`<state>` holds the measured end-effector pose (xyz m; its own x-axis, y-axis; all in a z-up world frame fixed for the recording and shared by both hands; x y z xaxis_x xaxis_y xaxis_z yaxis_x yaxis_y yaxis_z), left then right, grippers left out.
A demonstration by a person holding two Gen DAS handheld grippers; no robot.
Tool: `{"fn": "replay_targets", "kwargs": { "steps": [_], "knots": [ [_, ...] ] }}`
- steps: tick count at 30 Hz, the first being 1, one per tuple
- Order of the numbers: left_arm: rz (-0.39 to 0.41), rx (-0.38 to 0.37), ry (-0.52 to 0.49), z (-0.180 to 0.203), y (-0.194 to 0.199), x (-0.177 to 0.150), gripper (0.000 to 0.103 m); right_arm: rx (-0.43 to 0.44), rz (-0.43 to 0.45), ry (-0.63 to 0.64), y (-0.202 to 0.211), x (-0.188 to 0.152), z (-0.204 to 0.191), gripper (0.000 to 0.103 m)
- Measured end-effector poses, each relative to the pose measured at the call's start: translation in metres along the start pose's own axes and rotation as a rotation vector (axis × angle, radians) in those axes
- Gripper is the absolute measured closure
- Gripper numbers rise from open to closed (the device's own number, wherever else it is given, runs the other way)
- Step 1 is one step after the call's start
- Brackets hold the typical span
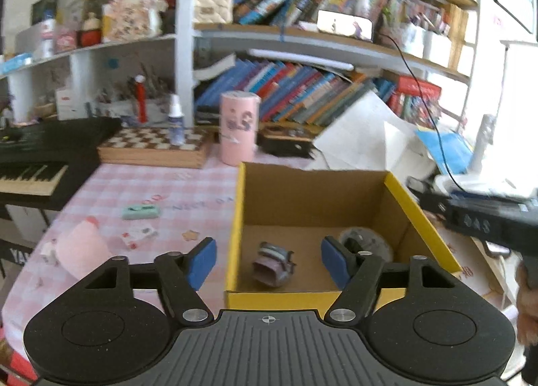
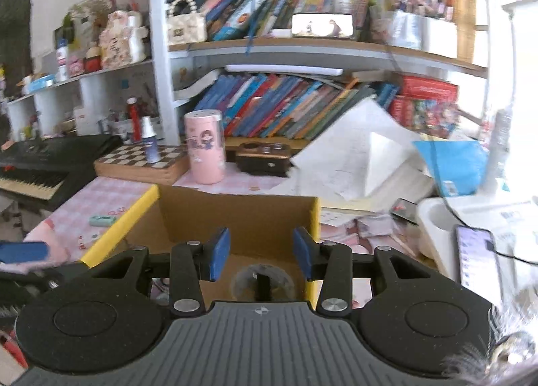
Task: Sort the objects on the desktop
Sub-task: 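Lift both open tools out of the box and back toward the pink plush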
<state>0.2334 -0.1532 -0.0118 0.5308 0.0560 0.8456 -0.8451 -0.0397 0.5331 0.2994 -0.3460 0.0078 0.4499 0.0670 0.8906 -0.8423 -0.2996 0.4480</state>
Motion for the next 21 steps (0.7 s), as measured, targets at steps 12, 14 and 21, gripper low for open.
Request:
{"fn": "replay_targets", "kwargs": {
  "steps": [12, 14, 21],
  "knots": [
    [0.02, 0.022, 0.029, -0.029, 0.018, -0.025, 0.021, -0.155, -0.005, -0.072, 0.038, -0.052, -0.011, 0.064],
    [0.011, 0.008, 0.027, -0.034, 0.02, -0.029, 0.021, -0.179, -0.014, -0.083, 0.042, -0.057, -0.016, 0.063],
    [0.024, -0.019, -0.001, -0.064, 0.039, -0.042, 0.021, -0.244, -0.014, -0.071, 0.06, -0.071, -0.045, 0.063]
  ]
}}
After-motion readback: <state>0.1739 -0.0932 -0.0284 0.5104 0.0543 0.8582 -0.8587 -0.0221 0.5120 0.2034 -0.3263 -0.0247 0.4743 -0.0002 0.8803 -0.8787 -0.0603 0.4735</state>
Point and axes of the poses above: each gripper's, at about its wrist camera, not at the fingertips, and y roughly against the way its jaws point, z to its right, x to its top, the point moved 9 cm from there along -y, roughly the way its jaws point, and after that the axes turned 5 degrees about x, right-handed, at the moved point
